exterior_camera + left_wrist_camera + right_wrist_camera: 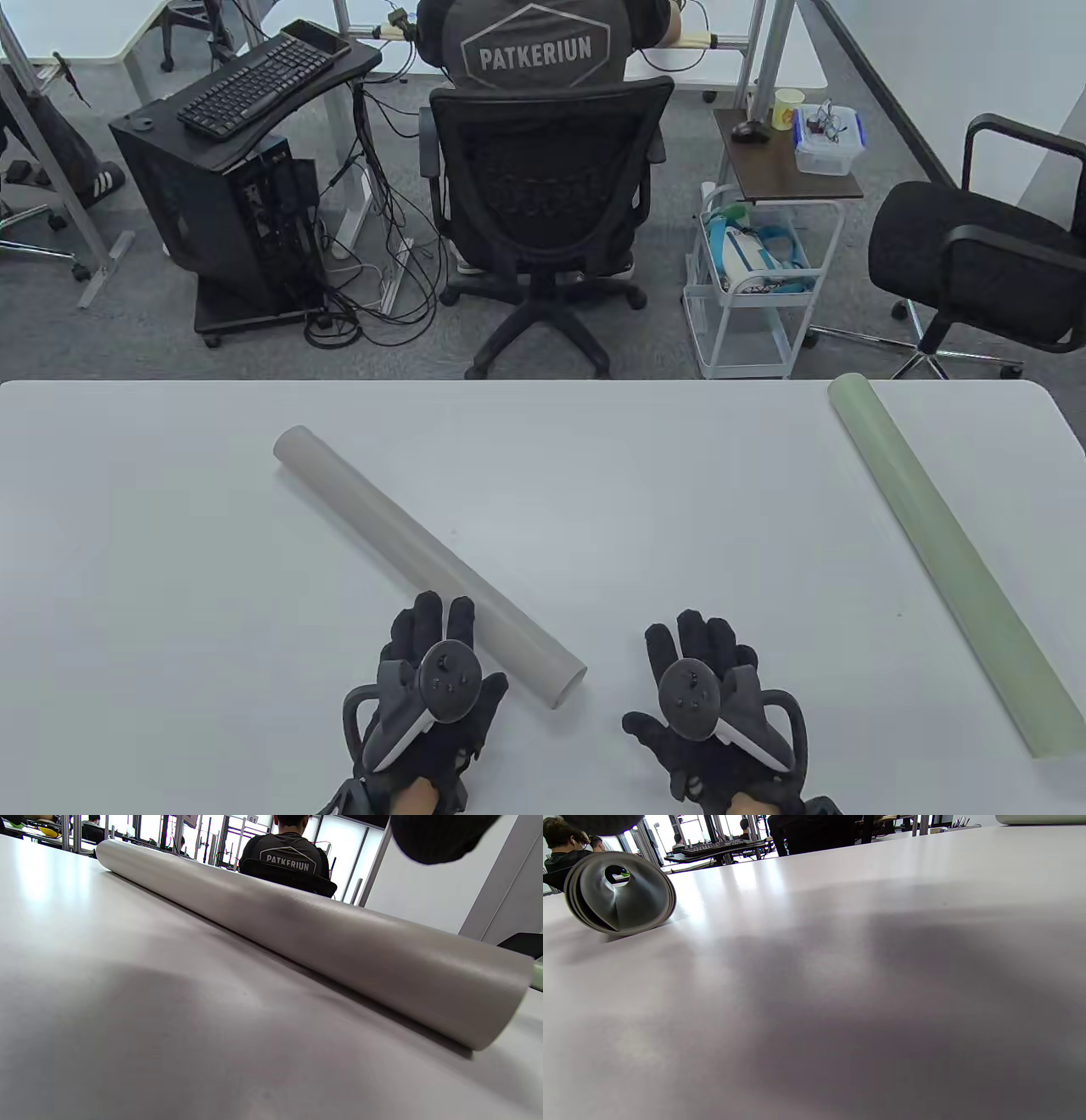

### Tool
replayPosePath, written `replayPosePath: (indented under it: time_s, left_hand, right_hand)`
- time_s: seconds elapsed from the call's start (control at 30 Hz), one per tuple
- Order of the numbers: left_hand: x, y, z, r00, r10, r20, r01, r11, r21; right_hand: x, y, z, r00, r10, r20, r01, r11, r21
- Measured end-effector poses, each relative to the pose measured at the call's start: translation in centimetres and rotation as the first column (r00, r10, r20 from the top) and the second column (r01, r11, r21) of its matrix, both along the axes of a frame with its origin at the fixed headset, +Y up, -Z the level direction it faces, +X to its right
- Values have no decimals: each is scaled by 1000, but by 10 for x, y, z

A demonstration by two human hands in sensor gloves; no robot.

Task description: Unroll desk mats and stack together

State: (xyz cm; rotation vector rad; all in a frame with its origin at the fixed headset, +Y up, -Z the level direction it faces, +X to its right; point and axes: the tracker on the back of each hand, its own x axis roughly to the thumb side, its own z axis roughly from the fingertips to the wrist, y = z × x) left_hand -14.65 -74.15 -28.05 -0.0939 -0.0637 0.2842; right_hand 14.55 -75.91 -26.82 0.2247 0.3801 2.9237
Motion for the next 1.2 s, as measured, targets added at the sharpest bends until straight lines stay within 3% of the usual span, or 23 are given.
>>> replayPosePath:
  time_s: [1.2]
  left_hand:
    - [-2,6,3,998,57,1,-57,998,4]
  right_hand:
    - [-10,6,3,999,-13,-41,13,1000,11]
